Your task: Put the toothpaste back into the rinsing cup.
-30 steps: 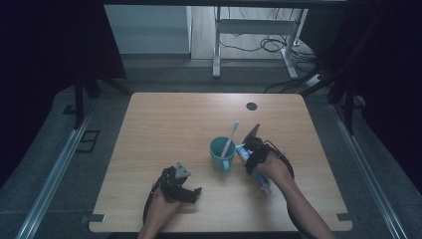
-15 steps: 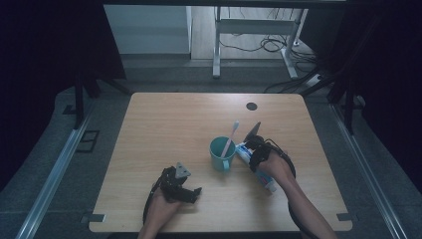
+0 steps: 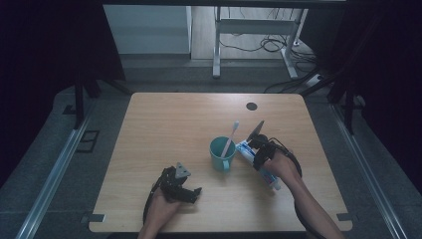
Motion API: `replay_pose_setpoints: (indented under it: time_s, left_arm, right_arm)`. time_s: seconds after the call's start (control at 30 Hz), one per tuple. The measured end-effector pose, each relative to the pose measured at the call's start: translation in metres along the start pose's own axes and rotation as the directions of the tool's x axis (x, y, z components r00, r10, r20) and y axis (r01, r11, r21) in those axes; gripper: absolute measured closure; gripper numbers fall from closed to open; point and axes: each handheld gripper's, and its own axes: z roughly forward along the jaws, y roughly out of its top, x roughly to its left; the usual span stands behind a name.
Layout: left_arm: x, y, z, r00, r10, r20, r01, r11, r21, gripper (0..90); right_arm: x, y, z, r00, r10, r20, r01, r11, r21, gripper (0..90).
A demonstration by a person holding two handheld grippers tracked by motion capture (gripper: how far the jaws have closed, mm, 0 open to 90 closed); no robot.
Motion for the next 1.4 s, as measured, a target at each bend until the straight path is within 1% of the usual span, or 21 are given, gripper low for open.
replay_pose_setpoints:
  time_s: [0.3, 0.37, 0.43, 0.6, 0.73, 0.93, 1.07, 1.27, 1.37, 1.4]
  left_arm:
    - [0.000, 0.000, 0.000, 1.0000, 0.000, 0.000, 0.000, 1.0000, 0.000, 1.8]
    - [0.000, 0.000, 0.000, 1.0000, 0.000, 0.000, 0.000, 1.0000, 0.000, 1.8]
    - [0.000, 0.000, 0.000, 1.0000, 0.000, 0.000, 0.000, 1.0000, 0.000, 1.8]
    - [0.000, 0.000, 0.000, 1.0000, 0.000, 0.000, 0.000, 1.0000, 0.001, 1.8]
    - [0.000, 0.000, 0.000, 1.0000, 0.000, 0.000, 0.000, 1.0000, 0.000, 1.8]
    - [0.000, 0.000, 0.000, 1.0000, -0.003, 0.000, 0.003, 1.0000, 0.000, 1.8]
    - [0.000, 0.000, 0.000, 1.0000, 0.001, -0.001, -0.001, 1.0000, 0.000, 1.8]
    - [0.000, 0.000, 0.000, 1.0000, 0.000, -0.001, 0.000, 1.0000, 0.000, 1.8]
    - [0.000, 0.000, 0.000, 1.0000, -0.005, -0.001, 0.005, 1.0000, -0.003, 1.8]
    - [0.000, 0.000, 0.000, 1.0000, -0.005, -0.001, 0.005, 1.0000, -0.002, 1.8]
  right_arm:
    - [0.001, -0.007, -0.006, 0.9999, -0.012, 0.005, 0.012, 1.000, -0.007, 70.3]
    - [0.000, -0.009, -0.008, 0.9996, -0.027, 0.006, 0.027, 1.000, -0.016, 70.4]
    - [0.000, -0.011, -0.010, 0.9995, -0.032, 0.003, 0.033, 0.999, -0.025, 70.5]
    - [0.000, -0.016, -0.016, 0.9995, -0.031, -0.005, 0.031, 0.999, -0.043, 70.6]
    - [-0.001, -0.020, -0.023, 0.9992, -0.039, -0.009, 0.038, 0.997, -0.060, 70.6]
    - [-0.001, -0.027, -0.035, 0.9988, -0.040, -0.027, 0.037, 0.994, -0.104, 70.7]
    - [-0.001, -0.031, -0.042, 0.9983, -0.052, -0.028, 0.048, 0.991, -0.129, 70.7]
    - [-0.001, -0.038, -0.051, 0.9980, -0.058, -0.027, 0.052, 0.985, -0.167, 70.8]
    - [-0.001, -0.041, -0.055, 0.9976, -0.059, -0.037, 0.051, 0.982, -0.184, 70.8]
    - [0.000, -0.042, -0.057, 0.9977, -0.060, -0.032, 0.053, 0.980, -0.190, 70.8]
